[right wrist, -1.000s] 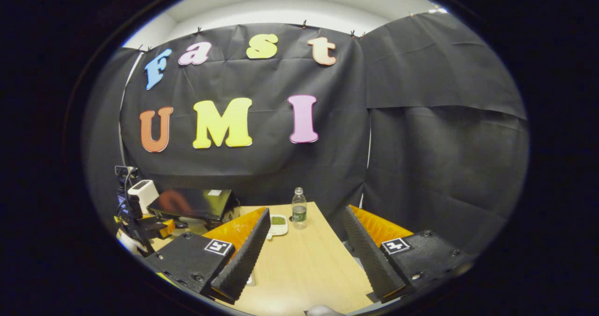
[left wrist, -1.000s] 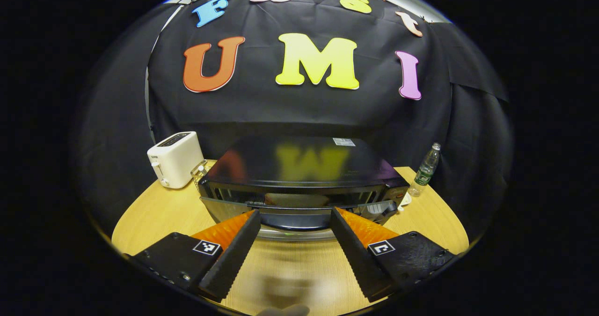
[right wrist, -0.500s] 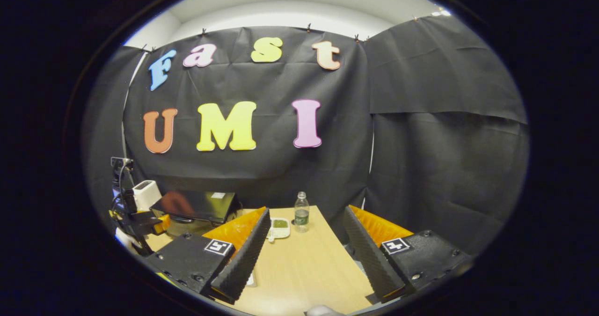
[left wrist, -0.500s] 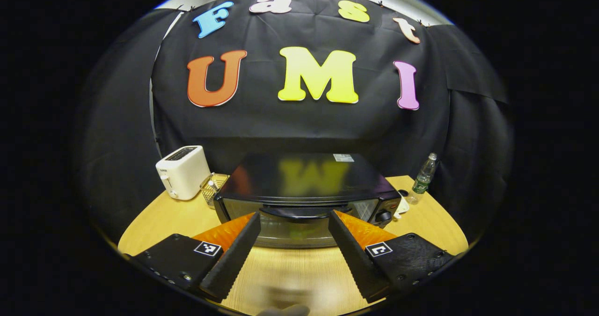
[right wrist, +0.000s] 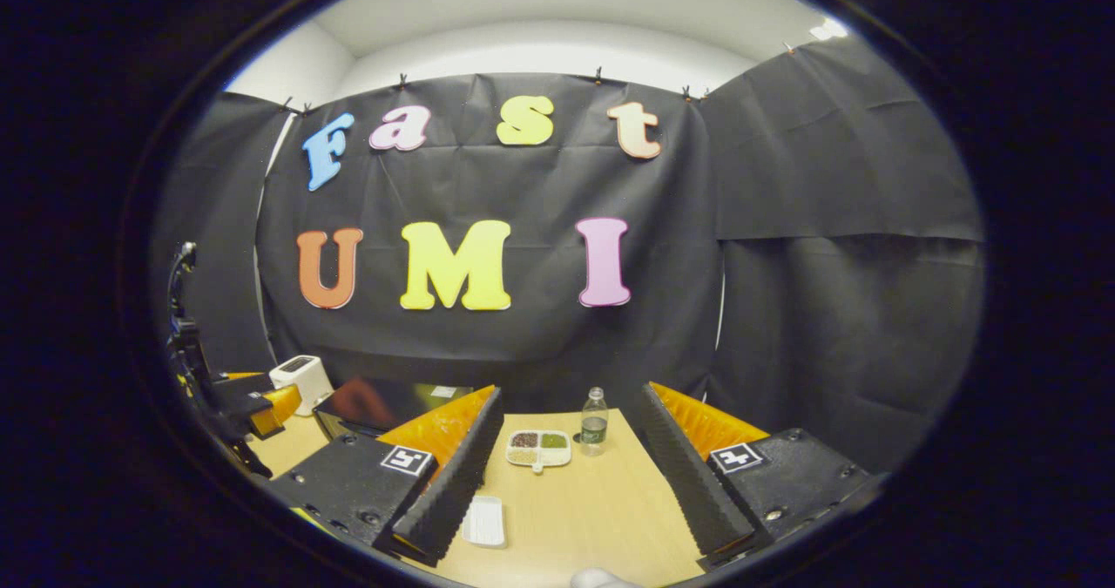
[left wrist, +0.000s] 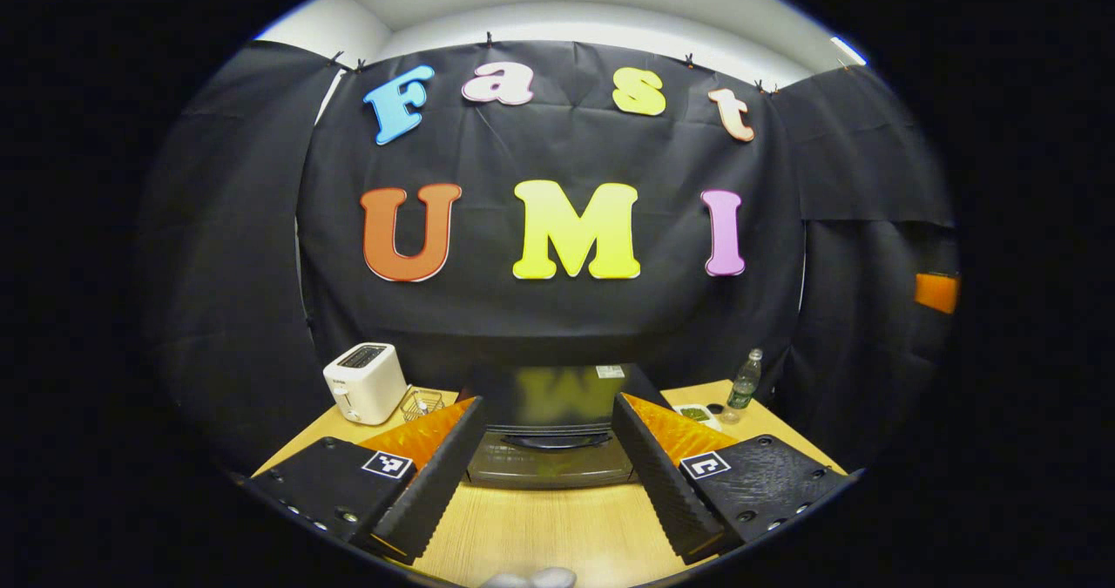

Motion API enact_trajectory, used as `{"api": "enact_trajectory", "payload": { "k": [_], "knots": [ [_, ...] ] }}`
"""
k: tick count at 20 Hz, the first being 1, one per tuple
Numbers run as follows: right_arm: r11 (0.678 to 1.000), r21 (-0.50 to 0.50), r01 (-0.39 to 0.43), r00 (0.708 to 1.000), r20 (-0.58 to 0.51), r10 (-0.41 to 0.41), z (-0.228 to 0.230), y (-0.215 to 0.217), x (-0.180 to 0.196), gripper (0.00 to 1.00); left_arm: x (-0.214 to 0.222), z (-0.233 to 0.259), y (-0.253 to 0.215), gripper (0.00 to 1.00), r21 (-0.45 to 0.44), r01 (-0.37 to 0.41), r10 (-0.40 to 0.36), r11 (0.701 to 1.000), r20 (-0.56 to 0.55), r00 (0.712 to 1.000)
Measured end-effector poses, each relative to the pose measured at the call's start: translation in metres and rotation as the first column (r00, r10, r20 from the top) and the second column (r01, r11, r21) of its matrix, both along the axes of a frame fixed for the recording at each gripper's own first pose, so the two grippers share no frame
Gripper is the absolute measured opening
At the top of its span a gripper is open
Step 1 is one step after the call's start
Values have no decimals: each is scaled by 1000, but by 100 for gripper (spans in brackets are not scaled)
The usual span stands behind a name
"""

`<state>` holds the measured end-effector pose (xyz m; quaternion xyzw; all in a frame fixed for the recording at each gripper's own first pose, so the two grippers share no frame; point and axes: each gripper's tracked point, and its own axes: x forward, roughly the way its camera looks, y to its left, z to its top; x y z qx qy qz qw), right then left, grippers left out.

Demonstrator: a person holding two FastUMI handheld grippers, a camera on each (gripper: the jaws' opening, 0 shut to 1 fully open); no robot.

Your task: Open the electric oven with the left hand, put the food in, and close the electric oven.

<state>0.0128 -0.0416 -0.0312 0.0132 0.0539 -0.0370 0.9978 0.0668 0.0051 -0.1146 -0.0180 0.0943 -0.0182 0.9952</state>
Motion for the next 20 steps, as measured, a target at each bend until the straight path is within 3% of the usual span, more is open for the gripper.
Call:
{"api": "enact_trajectory", "payload": {
  "k": [6, 7, 9, 10, 11, 20],
  "knots": [
    [999, 16, -49, 998, 31, 48, 16, 29, -3, 90, -36, 69, 16, 96, -34, -31, 34, 999, 94, 995],
    [999, 16, -52, 998, 34, 52, 18, 31, -4, 90, -42, 77, 19, 100, -33, -34, 38, 999, 99, 994],
    [998, 18, -60, 997, 47, 59, 24, 37, -7, 90, -52, 93, 26, 95, -31, -45, 48, 999, 124, 991],
    [998, 16, -62, 997, 51, 61, 27, 39, -9, 90, -58, 100, 28, 100, -28, -46, 49, 999, 131, 990],
    [998, 15, -63, 996, 56, 63, 28, 41, -11, 90, -63, 104, 29, 95, -23, -47, 50, 999, 138, 989],
    [996, 10, -84, 995, 56, 84, 31, 59, -32, 90, -101, 118, 37, 94, 7, -61, 59, 998, 163, 985]
  ]
}}
